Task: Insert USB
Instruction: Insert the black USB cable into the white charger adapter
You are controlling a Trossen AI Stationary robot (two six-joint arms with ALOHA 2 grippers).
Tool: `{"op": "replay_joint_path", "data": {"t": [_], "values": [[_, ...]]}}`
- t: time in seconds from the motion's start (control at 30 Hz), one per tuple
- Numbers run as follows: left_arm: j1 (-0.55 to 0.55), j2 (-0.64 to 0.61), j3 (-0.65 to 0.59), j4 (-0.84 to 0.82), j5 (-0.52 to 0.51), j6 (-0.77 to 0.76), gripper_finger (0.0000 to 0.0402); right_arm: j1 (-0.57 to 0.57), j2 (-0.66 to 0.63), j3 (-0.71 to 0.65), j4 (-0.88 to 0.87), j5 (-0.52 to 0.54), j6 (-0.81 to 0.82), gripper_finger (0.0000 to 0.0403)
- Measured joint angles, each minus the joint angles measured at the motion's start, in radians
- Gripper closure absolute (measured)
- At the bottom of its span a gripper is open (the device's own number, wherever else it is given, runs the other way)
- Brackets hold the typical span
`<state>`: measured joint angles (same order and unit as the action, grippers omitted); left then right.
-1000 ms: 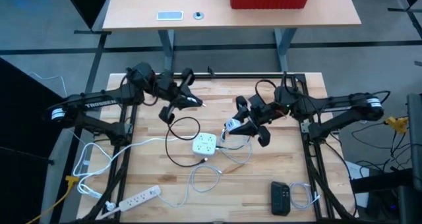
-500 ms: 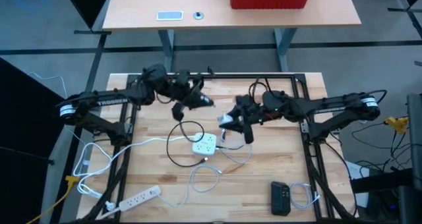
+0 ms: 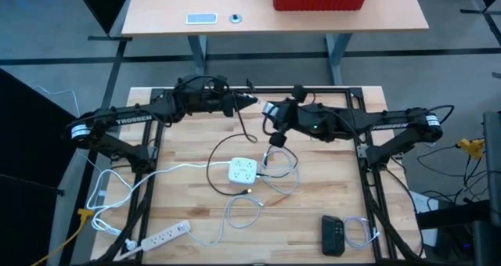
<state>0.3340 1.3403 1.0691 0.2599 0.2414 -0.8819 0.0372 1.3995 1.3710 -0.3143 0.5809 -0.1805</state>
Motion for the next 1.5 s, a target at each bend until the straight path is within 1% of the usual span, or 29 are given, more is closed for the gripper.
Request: {"op": "replay_joint_path", "data": {"t": [0.1, 0.27, 0.33, 0.37, 0.5, 0.63, 0.7, 0.77, 0.87, 0.93, 1.13, 1.23, 1.33, 1.5], "values": [[-0.001, 0.0, 0.0, 0.033, -0.015, 0.007, 0.0396, -0.003, 0.03, 0.022, -0.019, 0.006, -0.04, 0.028], [-0.001, 0.0, 0.0, 0.065, -0.014, 0.008, 0.0396, -0.013, 0.037, 0.029, -0.05, 0.011, -0.039, 0.028], [-0.001, 0.0, 0.0, 0.071, 0.018, 0.04, 0.0396, -0.014, 0.033, 0.028, -0.051, -0.013, -0.023, 0.028], [-0.001, 0.0, 0.0, 0.089, 0.048, 0.084, 0.0396, -0.016, 0.025, 0.029, -0.051, -0.056, 0.008, 0.028], [-0.002, -0.004, 0.0, 0.248, 0.222, 0.318, 0.0396, -0.036, -0.014, 0.038, -0.045, -0.261, 0.183, 0.028], [-0.001, -0.004, 0.0, 0.467, 0.474, 0.591, 0.0396, -0.088, -0.026, 0.069, -0.023, -0.517, 0.423, 0.028], [-0.001, -0.003, 0.0, 0.534, 0.551, 0.703, 0.0396, -0.118, -0.023, 0.076, 0.049, -0.675, 0.54, 0.028], [0.0, -0.003, 0.0, 0.559, 0.586, 0.78, 0.0396, -0.131, -0.016, 0.078, 0.166, -0.797, 0.637, 0.028], [0.006, -0.002, 0.0, 0.554, 0.591, 0.822, 0.0396, -0.129, -0.005, 0.08, 0.289, -0.918, 0.713, 0.028], [0.01, -0.001, 0.0, 0.553, 0.591, 0.825, 0.0396, -0.129, 0.003, 0.08, 0.325, -0.959, 0.741, 0.028], [0.01, -0.001, 0.0, 0.553, 0.592, 0.847, 0.0396, -0.13, 0.007, 0.08, 0.307, -0.977, 0.76, 0.028], [0.01, -0.001, 0.0, 0.537, 0.595, 0.873, 0.0396, -0.13, 0.016, 0.079, 0.305, -1.032, 0.767, 0.028], [0.01, 0.0, 0.0, 0.523, 0.584, 0.911, 0.0396, -0.129, 0.025, 0.079, 0.305, -1.075, 0.819, 0.028], [0.007, 0.0, 0.0, 0.472, 0.579, 0.974, 0.0396, -0.136, 0.032, 0.079, 0.283, -1.114, 0.877, 0.028]]}}
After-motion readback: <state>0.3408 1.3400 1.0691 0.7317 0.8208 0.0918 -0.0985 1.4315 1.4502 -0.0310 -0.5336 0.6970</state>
